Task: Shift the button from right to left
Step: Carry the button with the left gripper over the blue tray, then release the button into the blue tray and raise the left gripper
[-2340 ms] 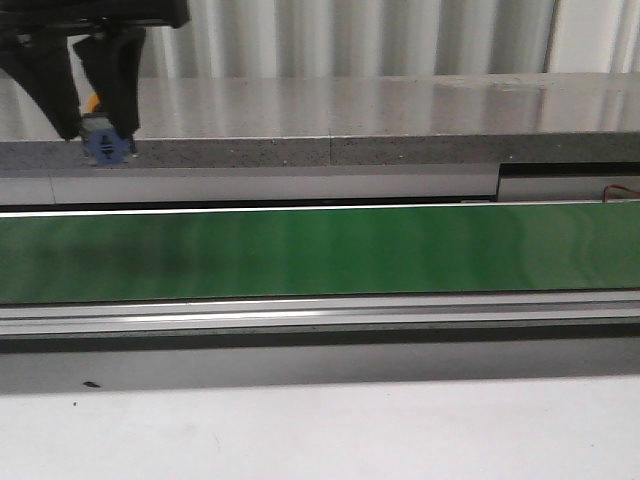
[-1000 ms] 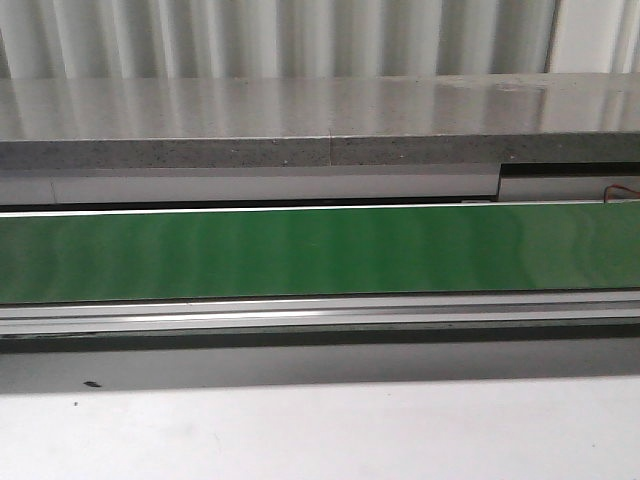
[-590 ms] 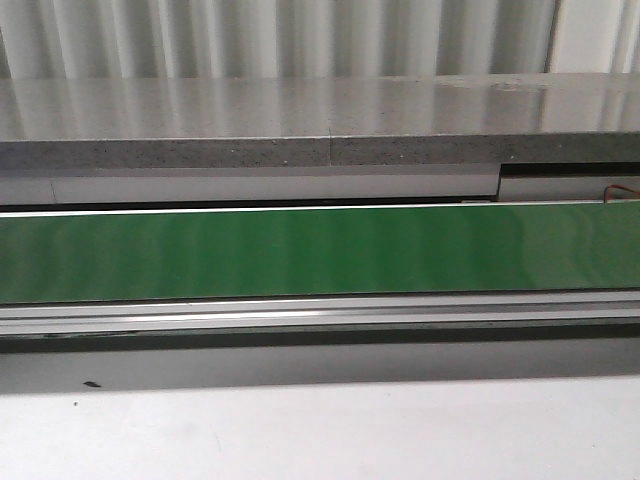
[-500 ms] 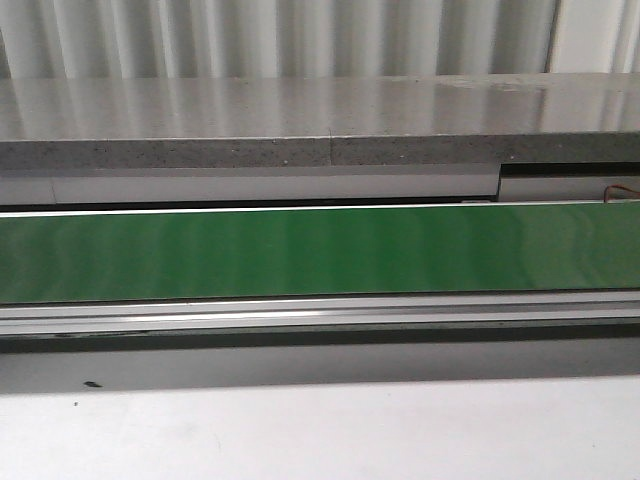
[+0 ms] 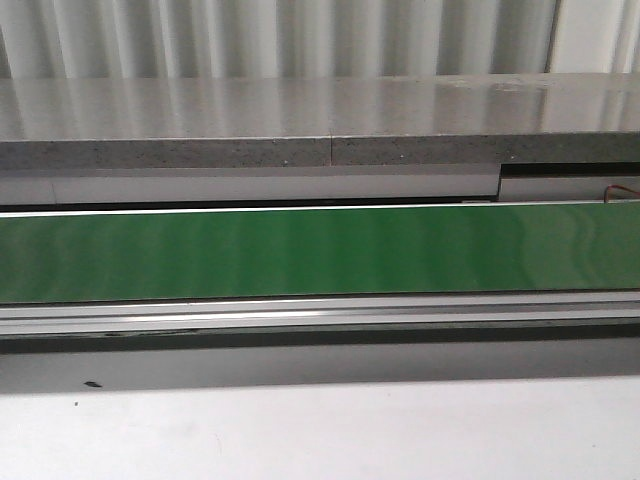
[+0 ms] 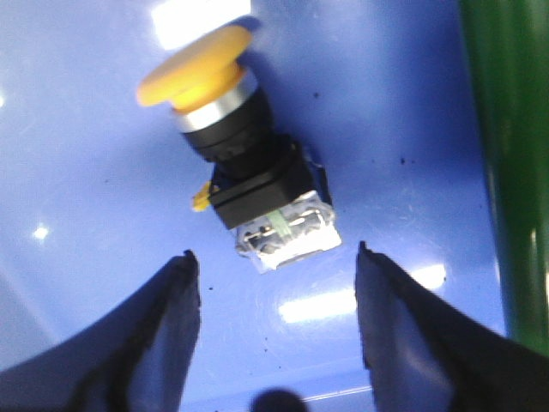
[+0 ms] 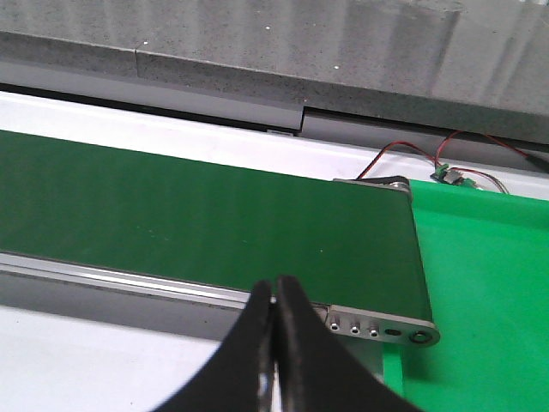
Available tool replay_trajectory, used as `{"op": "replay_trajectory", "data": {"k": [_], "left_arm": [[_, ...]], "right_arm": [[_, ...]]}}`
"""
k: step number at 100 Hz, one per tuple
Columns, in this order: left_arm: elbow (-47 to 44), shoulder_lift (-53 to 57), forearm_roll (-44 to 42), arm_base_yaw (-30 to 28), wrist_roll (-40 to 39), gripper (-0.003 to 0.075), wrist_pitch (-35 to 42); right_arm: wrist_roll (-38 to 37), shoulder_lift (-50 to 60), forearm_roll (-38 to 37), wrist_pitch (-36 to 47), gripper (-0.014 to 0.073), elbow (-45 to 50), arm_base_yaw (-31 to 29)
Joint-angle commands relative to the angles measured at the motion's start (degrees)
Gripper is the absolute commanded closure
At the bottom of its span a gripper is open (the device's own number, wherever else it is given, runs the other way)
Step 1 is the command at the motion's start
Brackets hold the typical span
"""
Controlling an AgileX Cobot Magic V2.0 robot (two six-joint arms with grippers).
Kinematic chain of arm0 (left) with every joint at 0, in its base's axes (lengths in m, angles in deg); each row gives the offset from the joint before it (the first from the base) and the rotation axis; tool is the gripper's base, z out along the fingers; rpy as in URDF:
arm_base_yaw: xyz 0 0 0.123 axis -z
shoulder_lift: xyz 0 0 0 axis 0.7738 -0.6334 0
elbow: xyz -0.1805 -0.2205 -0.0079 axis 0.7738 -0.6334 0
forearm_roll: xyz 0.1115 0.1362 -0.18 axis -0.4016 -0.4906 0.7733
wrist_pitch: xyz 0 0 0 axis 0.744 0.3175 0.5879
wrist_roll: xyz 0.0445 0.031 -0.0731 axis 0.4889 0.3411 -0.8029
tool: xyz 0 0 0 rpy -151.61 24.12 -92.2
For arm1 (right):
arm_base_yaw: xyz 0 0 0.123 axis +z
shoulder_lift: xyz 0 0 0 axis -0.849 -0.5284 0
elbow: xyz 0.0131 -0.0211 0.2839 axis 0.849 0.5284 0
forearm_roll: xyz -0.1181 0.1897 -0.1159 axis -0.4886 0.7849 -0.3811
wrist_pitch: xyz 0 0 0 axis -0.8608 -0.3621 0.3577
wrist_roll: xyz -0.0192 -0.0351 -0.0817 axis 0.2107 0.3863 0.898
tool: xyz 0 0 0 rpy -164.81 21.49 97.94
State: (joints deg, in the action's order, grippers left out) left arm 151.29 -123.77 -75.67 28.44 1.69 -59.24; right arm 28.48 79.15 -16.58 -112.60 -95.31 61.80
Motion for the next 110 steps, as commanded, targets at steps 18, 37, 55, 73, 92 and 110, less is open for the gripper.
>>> {"op": "replay_trajectory", "data": {"k": [18, 37, 55, 73, 92, 110], "left_arm": [[3.0, 7.7, 4.8, -0.1, -11.6, 0.0657, 0.1], [3.0, 13.2, 12.2, 0.8, -17.5, 0.0741, 3.4], [2.0, 18.6, 12.2, 5.1, -25.8, 0.0741, 8.3], [-1.7, 23.6, 12.2, 12.2, -30.5, 0.0741, 14.8], [-8.3, 28.4, 13.9, 20.7, -32.5, 0.0741, 22.6], [-16.4, 33.4, 14.1, 27.2, -33.7, 0.0741, 29.0]], "right_arm": [[0.3, -0.6, -0.5, 4.9, 0.066, -1.3, 0.0], [0.3, -0.6, -0.5, 4.9, 0.066, -1.3, 0.0], [0.3, -0.6, -0.5, 4.9, 0.066, -1.3, 0.0], [0.3, -0.6, -0.5, 4.9, 0.066, -1.3, 0.0], [0.3, -0.6, -0.5, 4.9, 0.066, -1.3, 0.0], [0.3, -0.6, -0.5, 4.9, 0.066, -1.3, 0.0]]}}
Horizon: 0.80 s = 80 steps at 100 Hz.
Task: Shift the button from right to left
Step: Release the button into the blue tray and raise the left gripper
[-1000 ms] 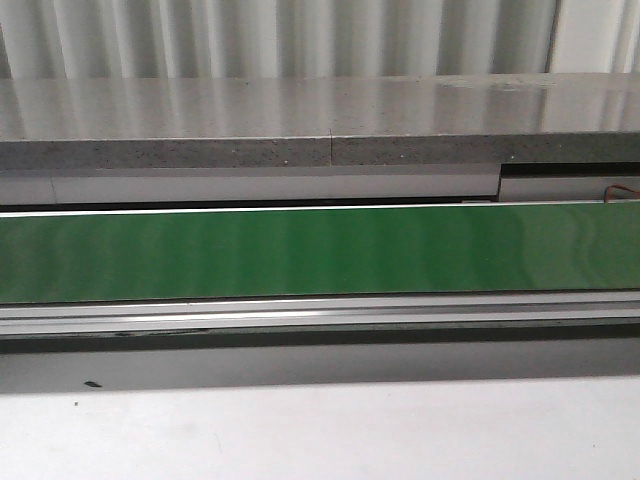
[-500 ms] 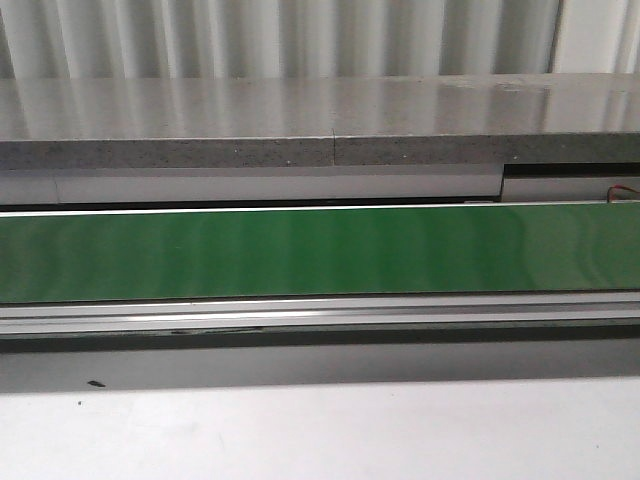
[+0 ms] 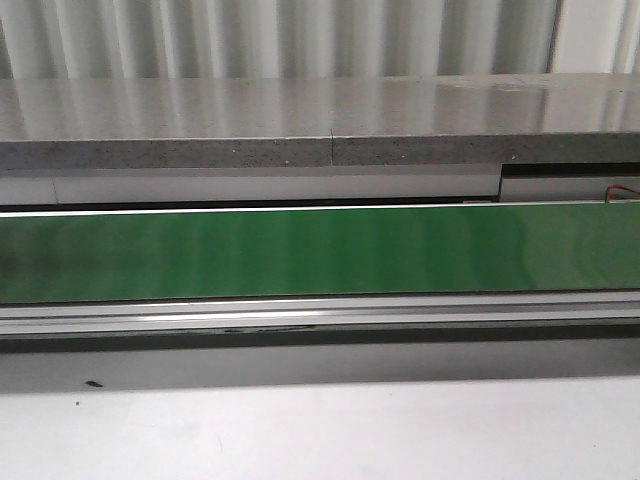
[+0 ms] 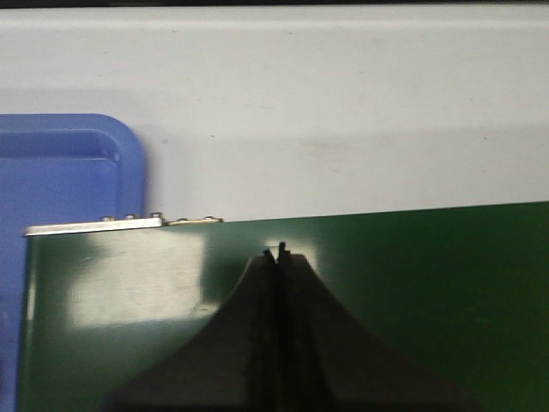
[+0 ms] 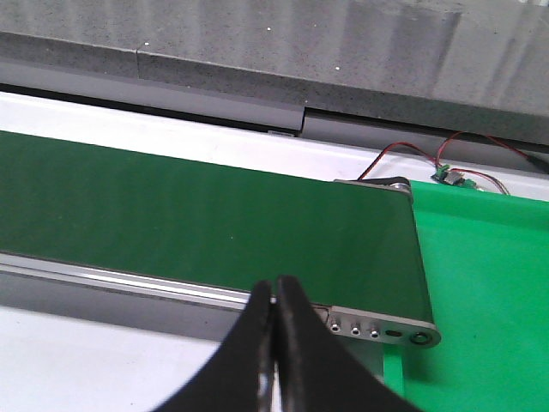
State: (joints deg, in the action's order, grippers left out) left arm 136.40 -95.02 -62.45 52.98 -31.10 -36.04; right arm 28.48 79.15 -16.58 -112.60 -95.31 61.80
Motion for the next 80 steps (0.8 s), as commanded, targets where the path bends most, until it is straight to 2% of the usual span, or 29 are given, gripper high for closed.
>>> {"op": "replay_trajectory", "data": {"k": [1, 28, 59, 80], "left_arm": [[-2.2, 4.9, 0.9, 2.9, -0.9, 0.0741, 6.4], [-15.4, 16.7, 1.5, 7.1, -0.9, 0.0741, 14.3], [-30.0, 34.3, 1.0, 6.9, -0.8, 0.0741, 22.5], [-38.5, 46.1, 1.0, 6.9, -0.8, 0.0741, 25.3]], "right_arm": [[0.3, -0.6, -0.5, 4.9, 0.066, -1.3, 0.0], [0.3, -0.6, -0.5, 4.9, 0.066, -1.3, 0.0], [0.3, -0.6, -0.5, 4.9, 0.066, -1.3, 0.0], [0.3, -0.6, -0.5, 4.9, 0.066, -1.3, 0.0]]}}
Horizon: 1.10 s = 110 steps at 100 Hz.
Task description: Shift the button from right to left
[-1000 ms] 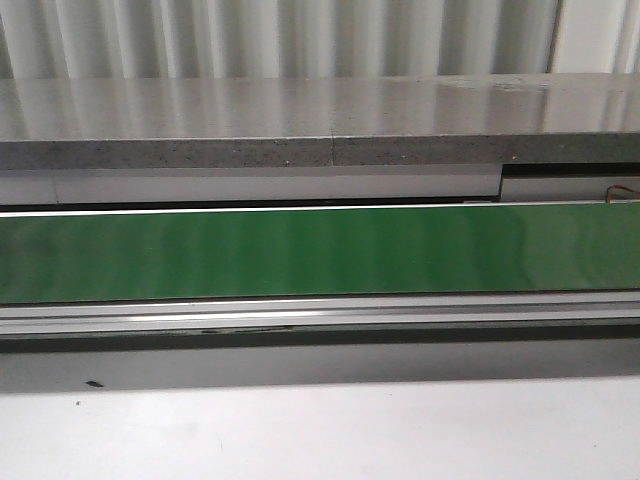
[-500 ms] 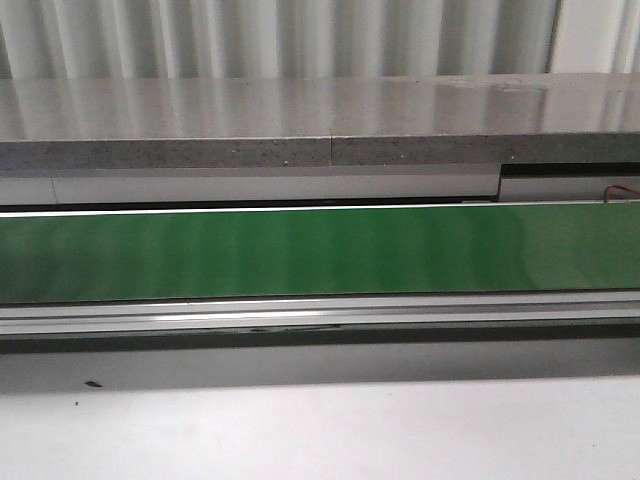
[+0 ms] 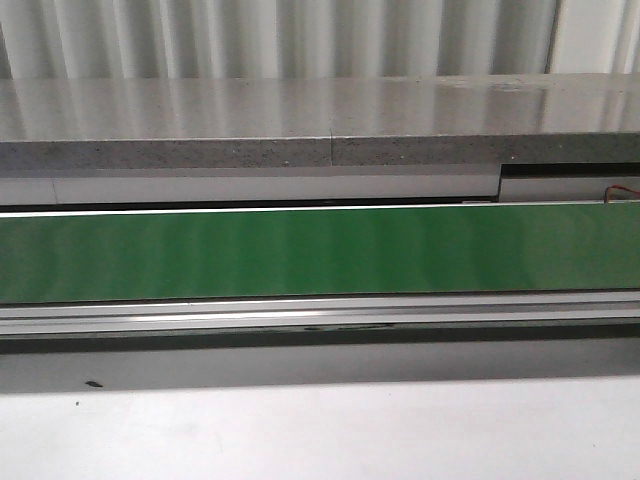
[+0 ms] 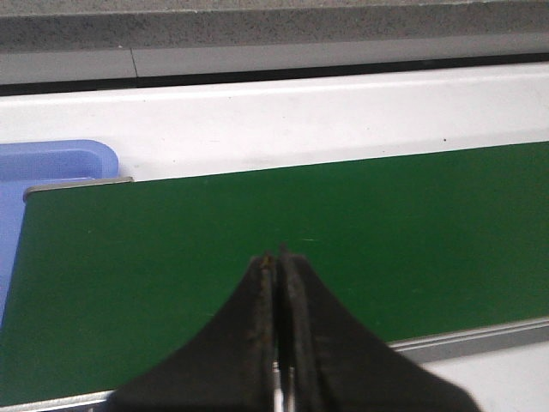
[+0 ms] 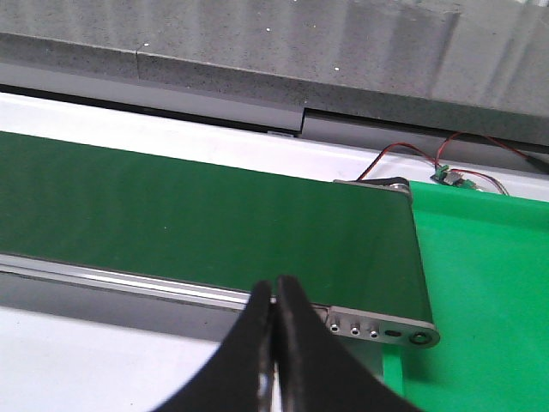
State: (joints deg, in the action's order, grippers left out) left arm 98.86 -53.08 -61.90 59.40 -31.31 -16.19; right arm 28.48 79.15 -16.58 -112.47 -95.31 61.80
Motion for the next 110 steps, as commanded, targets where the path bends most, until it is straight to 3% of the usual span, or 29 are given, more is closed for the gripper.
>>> {"op": "replay_trajectory", "data": {"k": [1, 28, 83, 110], "left_arm": [[-1.6, 4.9, 0.5, 0.5, -0.6, 0.0741, 5.4], [-11.4, 19.2, 0.5, 0.5, -0.6, 0.0741, 13.3], [-21.8, 44.7, -2.4, 0.5, -0.6, 0.0741, 11.3], [-28.2, 45.6, -8.5, -0.4, -0.7, 0.0741, 17.7]], "right_arm": [[0.3, -0.6, -0.5, 4.7, 0.066, -1.3, 0.0], [0.3, -0.6, -0.5, 4.7, 0.066, -1.3, 0.0], [0.3, -0.6, -0.5, 4.7, 0.066, -1.3, 0.0], [0.3, -0.6, -0.5, 4.7, 0.066, -1.3, 0.0]]}}
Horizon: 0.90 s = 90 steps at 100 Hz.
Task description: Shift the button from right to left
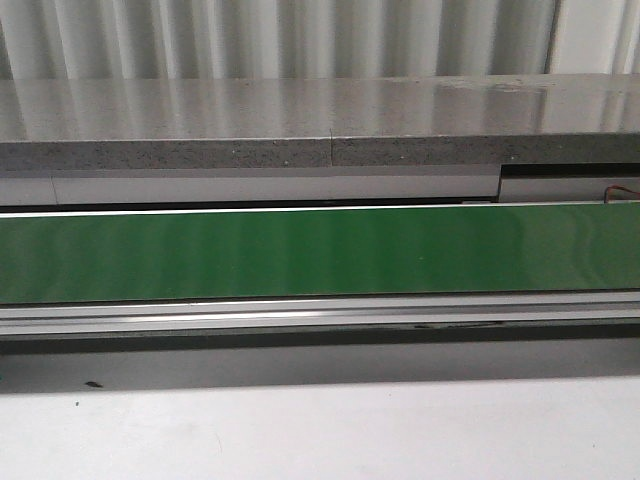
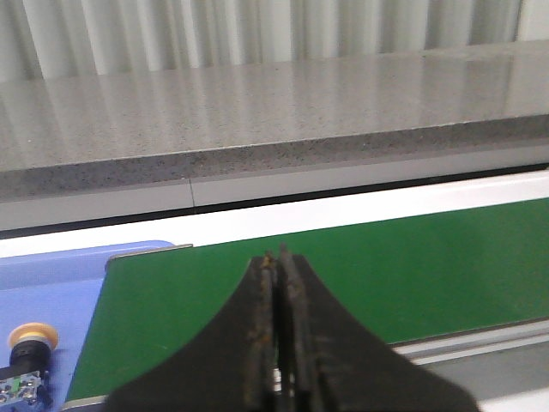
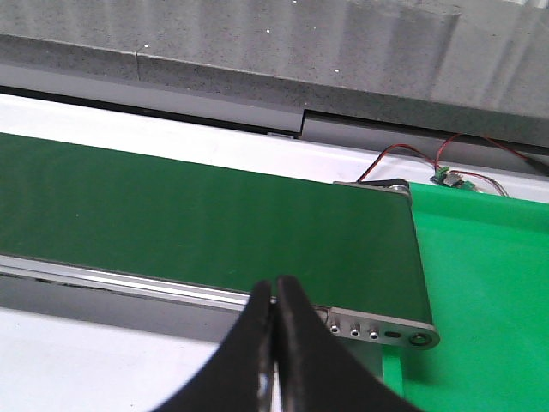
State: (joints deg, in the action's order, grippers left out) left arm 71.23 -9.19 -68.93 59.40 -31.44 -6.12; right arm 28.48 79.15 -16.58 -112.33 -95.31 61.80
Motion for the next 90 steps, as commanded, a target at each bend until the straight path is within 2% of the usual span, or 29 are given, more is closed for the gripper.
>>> {"op": "replay_trajectory", "data": {"k": [1, 22, 28, 90], "left_arm": [[-0.8, 1.7, -1.4, -0.4, -0.6, 0.0741, 8.0], [-8.8, 1.7, 0.2, -0.8, -0.6, 0.0741, 13.8], [-8.5, 1.8, 0.2, -0.8, -0.6, 0.0741, 10.6], [-8.6, 1.8, 0.2, -0.8, -0.6, 0.0741, 10.8]], "right_arm": [[0.3, -0.6, -0.5, 4.5, 0.066, -1.3, 0.0], [0.3, -0.6, -0.5, 4.5, 0.066, -1.3, 0.0], [0.3, -0.6, -0.5, 4.5, 0.066, -1.3, 0.0], [0.3, -0.6, -0.5, 4.5, 0.066, -1.3, 0.0]]}}
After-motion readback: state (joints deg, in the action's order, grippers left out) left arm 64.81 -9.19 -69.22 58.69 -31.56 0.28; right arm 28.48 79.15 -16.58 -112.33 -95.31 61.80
